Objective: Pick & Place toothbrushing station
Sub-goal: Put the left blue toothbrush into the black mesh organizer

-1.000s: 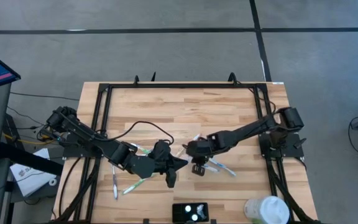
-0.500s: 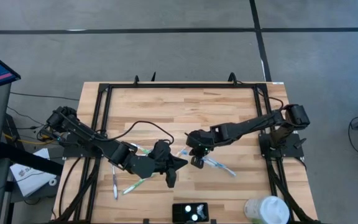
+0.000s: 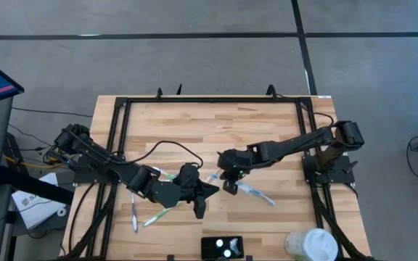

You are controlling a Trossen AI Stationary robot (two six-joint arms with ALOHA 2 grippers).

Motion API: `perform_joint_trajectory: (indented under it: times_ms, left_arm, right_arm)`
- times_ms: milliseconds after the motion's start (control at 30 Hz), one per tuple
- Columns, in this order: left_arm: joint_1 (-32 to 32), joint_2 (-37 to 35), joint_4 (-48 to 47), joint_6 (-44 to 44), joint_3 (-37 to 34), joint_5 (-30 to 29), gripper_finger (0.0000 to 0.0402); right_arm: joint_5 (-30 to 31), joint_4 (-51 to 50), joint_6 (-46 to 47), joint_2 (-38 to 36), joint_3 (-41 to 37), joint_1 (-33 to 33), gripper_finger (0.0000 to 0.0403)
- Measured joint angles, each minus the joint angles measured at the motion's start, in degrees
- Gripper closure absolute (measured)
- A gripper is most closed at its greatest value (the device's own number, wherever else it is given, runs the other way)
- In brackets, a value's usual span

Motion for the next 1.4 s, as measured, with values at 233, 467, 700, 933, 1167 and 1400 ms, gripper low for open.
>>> perform_joint_trajectory:
  times_ms: [233,467,700,933,1167,1400]
  left_arm:
    - [0.0,0.0,0.0,0.4,0.0,0.0,0.0399]
    - [0.0,0.0,0.1,1.1,0.0,-0.3,0.0399]
    - [-0.1,0.0,0.2,1.1,0.0,-2.6,0.0399]
    - [-1.9,0.0,0.0,1.0,0.0,-10.1,0.0399]
    - [-2.5,0.0,0.0,1.1,0.0,-10.2,0.0399]
    - [-2.6,0.0,0.0,1.4,0.0,-10.2,0.0399]
  right_arm:
    - [0.0,6.1,0.0,-6.3,0.0,0.1,0.0403]
    - [0.0,5.7,0.0,-9.4,0.0,-0.7,0.0403]
    - [0.0,5.7,0.5,-9.6,0.0,-0.1,0.0403]
    - [1.6,5.2,0.6,-12.9,0.0,3.2,0.04]
    - [6.3,5.9,0.7,-18.5,0.0,5.5,0.0401]
    - [10.4,5.8,3.3,-21.1,0.0,6.2,0.0402]
